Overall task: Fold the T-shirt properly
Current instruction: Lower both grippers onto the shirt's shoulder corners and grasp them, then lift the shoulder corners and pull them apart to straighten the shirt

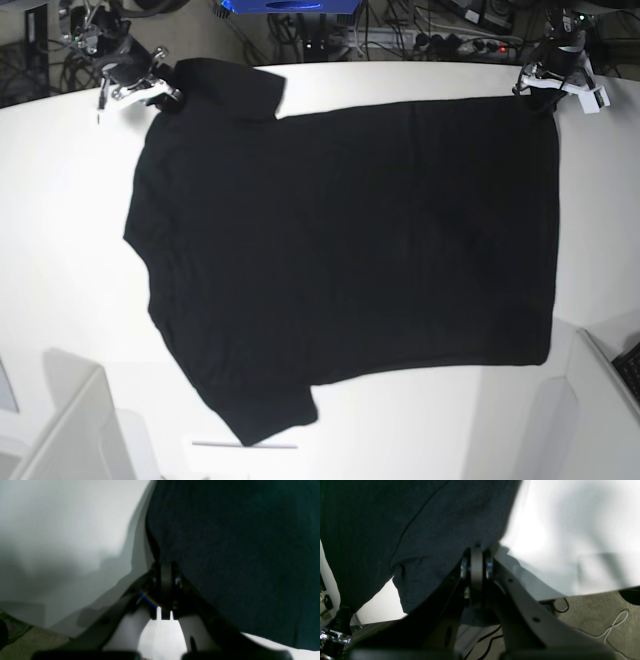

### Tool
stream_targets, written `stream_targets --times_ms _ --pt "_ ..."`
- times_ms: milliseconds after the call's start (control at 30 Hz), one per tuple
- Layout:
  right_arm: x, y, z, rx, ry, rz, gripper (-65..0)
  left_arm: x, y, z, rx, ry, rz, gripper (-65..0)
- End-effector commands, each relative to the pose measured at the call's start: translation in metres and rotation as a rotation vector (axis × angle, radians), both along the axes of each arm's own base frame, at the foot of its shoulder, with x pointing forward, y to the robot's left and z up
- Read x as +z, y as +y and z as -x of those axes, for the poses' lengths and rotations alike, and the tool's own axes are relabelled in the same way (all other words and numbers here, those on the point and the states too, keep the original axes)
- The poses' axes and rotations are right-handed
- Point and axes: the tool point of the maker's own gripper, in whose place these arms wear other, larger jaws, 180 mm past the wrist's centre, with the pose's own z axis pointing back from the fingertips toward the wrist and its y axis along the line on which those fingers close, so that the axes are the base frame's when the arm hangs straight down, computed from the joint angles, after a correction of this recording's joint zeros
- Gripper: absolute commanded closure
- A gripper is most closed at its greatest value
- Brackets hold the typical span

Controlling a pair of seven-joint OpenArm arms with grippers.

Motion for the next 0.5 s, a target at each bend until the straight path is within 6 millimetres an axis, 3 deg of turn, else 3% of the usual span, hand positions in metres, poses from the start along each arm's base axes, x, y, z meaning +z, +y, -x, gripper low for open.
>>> stream_targets --times_ms 0,167,300,467 --pt "-0.004 -0.008 0.008 -0.002 0.039 0.032 0.0 0.009 0.005 -0.002 -0.007 -0.02 -0.02 0.0" --pt "0.013 0.0 0.003 0.017 -0.006 0.032 0.0 0.014 0.014 0.0 0.007 -0.026 -0.039 0.0" --pt "0.029 0.006 -0.004 0.04 -0.051 0.034 0.0 0.034 0.02 0.002 0.0 -0.05 -0.082 0.0" --pt "0.035 0.008 -0.009 0.05 -0.072 0.036 0.0 0.054 0.012 -0.009 -0.038 -0.095 -0.105 0.0"
